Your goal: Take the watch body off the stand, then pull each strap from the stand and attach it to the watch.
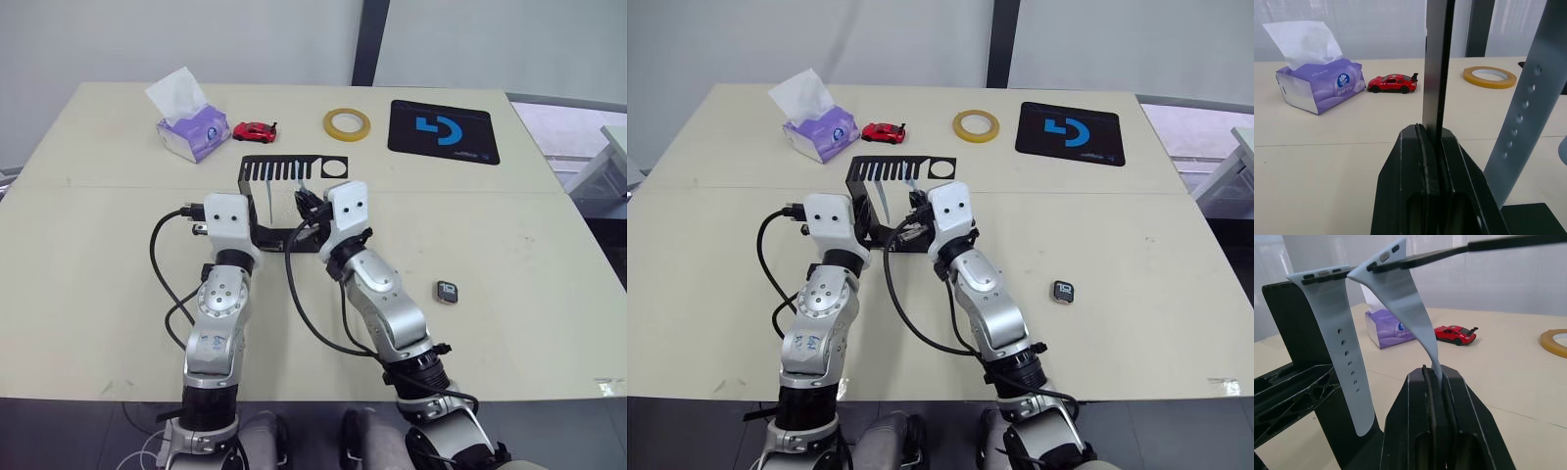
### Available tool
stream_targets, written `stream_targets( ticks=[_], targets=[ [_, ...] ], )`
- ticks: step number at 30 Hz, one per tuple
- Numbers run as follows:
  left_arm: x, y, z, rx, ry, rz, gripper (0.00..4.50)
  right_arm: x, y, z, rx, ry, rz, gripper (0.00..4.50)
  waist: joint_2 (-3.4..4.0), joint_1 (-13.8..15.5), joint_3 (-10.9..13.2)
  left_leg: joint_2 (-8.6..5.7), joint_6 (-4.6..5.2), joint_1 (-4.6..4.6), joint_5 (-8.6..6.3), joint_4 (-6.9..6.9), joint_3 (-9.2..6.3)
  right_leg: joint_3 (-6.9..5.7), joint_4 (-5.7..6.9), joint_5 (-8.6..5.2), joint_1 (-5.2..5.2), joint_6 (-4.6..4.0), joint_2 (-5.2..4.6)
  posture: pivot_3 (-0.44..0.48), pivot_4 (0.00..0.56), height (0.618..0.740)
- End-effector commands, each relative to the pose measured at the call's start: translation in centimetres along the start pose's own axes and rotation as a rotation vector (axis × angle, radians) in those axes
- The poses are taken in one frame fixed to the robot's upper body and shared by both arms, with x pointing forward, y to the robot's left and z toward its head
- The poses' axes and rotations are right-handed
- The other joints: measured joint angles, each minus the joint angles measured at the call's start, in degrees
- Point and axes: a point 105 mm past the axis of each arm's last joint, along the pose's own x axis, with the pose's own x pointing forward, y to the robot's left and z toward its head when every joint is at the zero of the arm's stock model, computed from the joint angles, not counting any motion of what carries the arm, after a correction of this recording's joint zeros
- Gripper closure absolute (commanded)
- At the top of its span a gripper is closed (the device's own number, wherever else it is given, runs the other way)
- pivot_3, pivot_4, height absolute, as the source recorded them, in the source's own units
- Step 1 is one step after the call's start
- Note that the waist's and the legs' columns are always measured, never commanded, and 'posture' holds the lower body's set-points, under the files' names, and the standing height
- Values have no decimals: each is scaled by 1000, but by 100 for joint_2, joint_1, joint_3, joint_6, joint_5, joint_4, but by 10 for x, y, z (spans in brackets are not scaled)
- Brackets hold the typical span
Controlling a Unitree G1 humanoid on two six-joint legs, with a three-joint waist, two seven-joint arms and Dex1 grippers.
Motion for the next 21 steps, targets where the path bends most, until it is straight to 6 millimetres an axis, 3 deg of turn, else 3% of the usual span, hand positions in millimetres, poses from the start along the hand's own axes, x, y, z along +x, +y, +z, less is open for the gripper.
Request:
stream_targets(
  ticks=[1, 11, 21],
  targets=[
    [-2, -5, 0, 6, -2, -25, 4500, 2, 8, 22, -5, -98, 24, 4427, 0, 0, 0, 0, 0, 0, 0, 0, 0, 0, 0, 0, 0, 0, 0, 0, 150, 740],
    [-1, -5, 0, 14, -1, -19, 4500, -7, 15, 35, -105, -172, 96, 4427, 0, 0, 0, 0, 0, 0, 0, 0, 0, 0, -1, 0, 0, 0, 0, 0, 150, 740],
    [-2, -2, -1, 28, -1, -20, 4500, -42, 15, 37, -175, -153, 184, 4427, 0, 2, 0, 1, -1, -1, -2, -1, -2, 1, -6, 0, 0, 0, -2, 0, 150, 740]
  ],
)
